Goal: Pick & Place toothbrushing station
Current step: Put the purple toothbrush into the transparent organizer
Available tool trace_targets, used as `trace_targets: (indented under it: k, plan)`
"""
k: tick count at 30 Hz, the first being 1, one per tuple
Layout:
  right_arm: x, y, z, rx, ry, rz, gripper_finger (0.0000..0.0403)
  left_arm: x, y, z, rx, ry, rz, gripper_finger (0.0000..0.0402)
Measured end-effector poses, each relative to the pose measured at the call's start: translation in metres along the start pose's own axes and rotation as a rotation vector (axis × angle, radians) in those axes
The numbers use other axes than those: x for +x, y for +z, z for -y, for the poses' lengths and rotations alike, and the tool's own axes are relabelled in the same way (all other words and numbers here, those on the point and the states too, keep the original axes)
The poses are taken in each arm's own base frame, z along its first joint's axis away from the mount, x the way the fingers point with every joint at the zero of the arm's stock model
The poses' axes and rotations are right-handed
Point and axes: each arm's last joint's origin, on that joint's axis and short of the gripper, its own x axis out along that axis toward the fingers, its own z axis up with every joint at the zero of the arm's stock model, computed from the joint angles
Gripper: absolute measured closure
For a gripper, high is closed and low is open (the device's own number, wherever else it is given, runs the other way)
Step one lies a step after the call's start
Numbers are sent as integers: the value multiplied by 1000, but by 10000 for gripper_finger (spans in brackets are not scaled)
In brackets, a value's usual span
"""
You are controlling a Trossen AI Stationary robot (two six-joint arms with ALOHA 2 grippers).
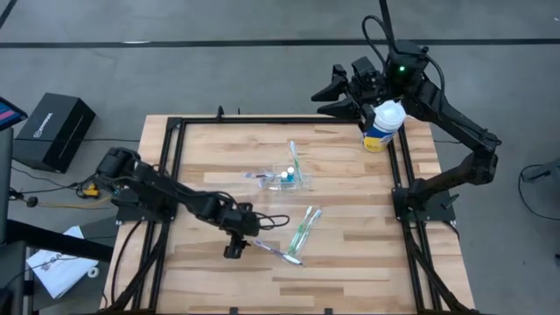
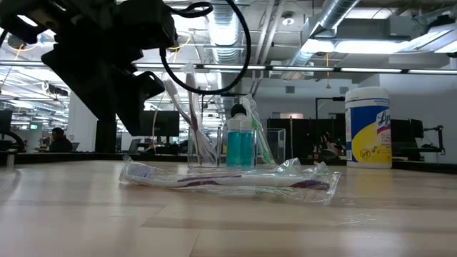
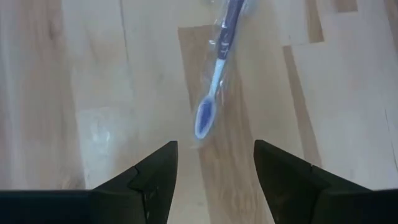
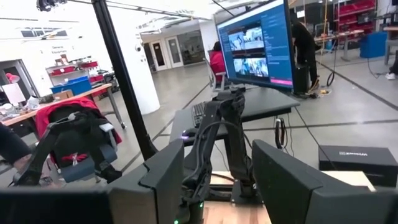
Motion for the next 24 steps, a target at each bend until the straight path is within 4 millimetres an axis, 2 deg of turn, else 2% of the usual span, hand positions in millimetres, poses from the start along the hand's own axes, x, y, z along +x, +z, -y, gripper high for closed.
trace_targets:
  k: [7,14,20,24]
  plan:
    - [4,0,-5,-12,16,0,223,16,5,1,10,-8,39,196]
    - [4,0,-4,-13,1,2,223,36,0,-1,34,3,-19,196]
    - [4,-1,-4,-12,2,2,223,41,-1,-3,30,7,-30,198]
    - [4,-1,-4,-16,1,2,223,41,-1,-3,30,15,-23,213]
